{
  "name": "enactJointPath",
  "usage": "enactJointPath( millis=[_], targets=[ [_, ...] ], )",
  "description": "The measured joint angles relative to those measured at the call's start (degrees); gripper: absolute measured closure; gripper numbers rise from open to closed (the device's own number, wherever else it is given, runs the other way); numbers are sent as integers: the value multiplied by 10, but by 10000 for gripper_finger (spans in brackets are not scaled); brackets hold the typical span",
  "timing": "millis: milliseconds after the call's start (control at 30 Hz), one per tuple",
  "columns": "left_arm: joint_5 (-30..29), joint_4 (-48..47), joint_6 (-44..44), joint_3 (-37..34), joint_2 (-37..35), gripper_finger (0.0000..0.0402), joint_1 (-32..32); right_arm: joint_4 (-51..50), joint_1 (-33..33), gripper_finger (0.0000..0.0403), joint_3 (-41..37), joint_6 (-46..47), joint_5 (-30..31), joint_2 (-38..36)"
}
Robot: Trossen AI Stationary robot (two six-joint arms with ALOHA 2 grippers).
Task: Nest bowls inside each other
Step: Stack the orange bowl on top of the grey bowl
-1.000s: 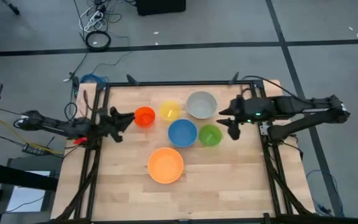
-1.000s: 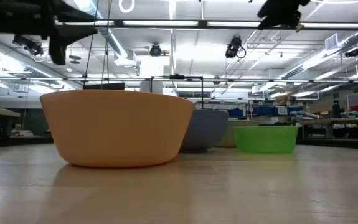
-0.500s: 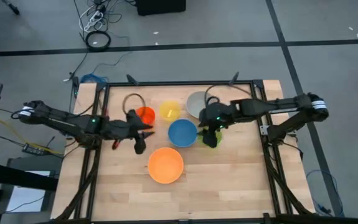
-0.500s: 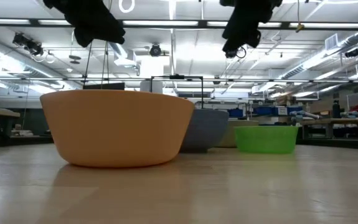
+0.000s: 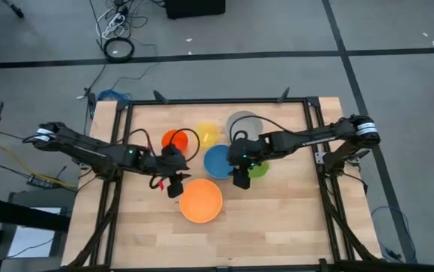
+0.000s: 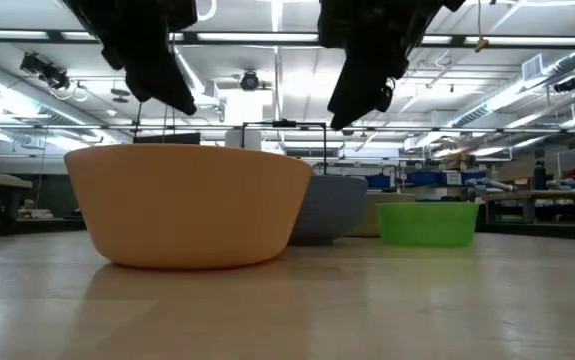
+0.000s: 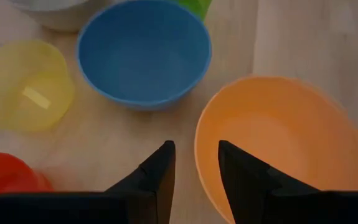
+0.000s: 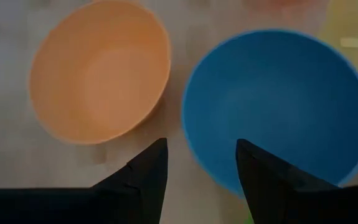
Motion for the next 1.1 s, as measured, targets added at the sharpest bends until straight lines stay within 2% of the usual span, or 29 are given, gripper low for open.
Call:
enactJointPath(
  millis=[400,567,700,900,1100],
  targets=[
    [50,-5,-13,0,16,270,-8,0,-2,225,0,-33,-6,16],
    [95,-41,-28,0,16,270,-29,3,6,224,0,-30,-64,16],
    [110,-57,-106,0,16,270,-42,6,20,222,0,19,-96,19],
    [108,-102,-316,0,16,270,-44,37,36,222,-7,116,-87,20],
    [106,-99,-350,0,16,270,-57,115,48,207,-50,172,-62,20]
  ],
)
